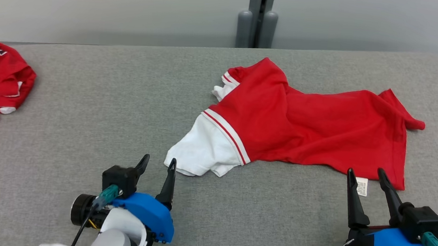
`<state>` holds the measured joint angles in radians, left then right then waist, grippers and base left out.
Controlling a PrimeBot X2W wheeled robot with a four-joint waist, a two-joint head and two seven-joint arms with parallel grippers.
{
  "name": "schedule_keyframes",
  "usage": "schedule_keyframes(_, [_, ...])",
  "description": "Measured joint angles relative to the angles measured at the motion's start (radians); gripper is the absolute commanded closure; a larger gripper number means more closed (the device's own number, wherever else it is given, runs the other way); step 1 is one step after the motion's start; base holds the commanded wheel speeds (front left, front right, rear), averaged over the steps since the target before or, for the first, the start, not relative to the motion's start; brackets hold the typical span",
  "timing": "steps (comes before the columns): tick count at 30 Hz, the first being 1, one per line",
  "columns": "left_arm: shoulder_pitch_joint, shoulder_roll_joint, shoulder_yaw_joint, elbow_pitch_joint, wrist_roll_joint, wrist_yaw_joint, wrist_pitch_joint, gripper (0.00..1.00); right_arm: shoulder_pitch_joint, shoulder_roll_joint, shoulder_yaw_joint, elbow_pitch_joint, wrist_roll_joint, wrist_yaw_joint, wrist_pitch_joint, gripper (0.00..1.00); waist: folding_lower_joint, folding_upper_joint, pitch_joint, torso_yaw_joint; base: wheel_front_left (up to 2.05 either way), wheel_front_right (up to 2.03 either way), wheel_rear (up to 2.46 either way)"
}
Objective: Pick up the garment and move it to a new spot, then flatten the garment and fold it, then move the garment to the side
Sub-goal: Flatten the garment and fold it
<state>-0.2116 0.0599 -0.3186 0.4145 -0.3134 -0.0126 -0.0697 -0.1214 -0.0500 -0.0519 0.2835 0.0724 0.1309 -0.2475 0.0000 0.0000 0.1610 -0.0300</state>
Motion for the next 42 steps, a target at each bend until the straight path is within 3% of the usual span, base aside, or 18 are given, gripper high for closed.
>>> schedule_keyframes(6, [-0.055,0.001,-0.004,0.067,-0.038,-0.003,0.144,0.0,-0.005,0.0,-0.015,-0.009,-0.01,0.0,0.017,0.0,0.0,0.0,0.025,-0.039,0.0,0.0,0.0])
schedule_keyframes(20, [-0.143,0.019,-0.016,0.161,-0.045,0.002,0.215,0.0,-0.025,0.0,-0.113,-0.02,-0.048,0.0,0.065,0.0,0.0,0.0,0.065,-0.071,0.0,0.0,0.0])
schedule_keyframes(21, [-0.149,0.019,-0.018,0.166,-0.045,0.002,0.217,0.35,-0.03,0.0,-0.133,-0.014,-0.054,0.0,0.078,0.0,0.0,0.0,0.066,-0.071,0.0,0.0,0.0])
schedule_keyframes(24, [-0.165,0.017,-0.026,0.18,-0.044,-0.005,0.215,1.0,-0.052,0.0,-0.199,0.018,-0.067,0.0,0.126,0.0,0.0,0.0,0.069,-0.071,0.0,0.0,0.0])
schedule_keyframes(32, [-0.173,0.015,-0.034,0.181,-0.039,-0.001,0.139,1.0,-0.153,0.0,-0.294,0.162,-0.085,0.0,0.222,0.0,0.0,0.0,0.074,-0.058,0.0,0.0,0.0])
schedule_keyframes(41, [-0.158,0.017,-0.036,0.125,-0.043,0.002,0.073,1.0,-0.249,0.0,-0.302,0.338,-0.075,0.0,0.311,0.0,0.0,0.0,0.079,-0.021,0.0,0.0,0.0])
schedule_keyframes(42, [-0.157,0.017,-0.036,0.117,-0.044,0.002,0.067,1.0,-0.254,-0.002,-0.293,0.352,-0.079,0.0,0.322,0.07,0.0,0.0,0.08,-0.018,0.0,0.0,0.0])
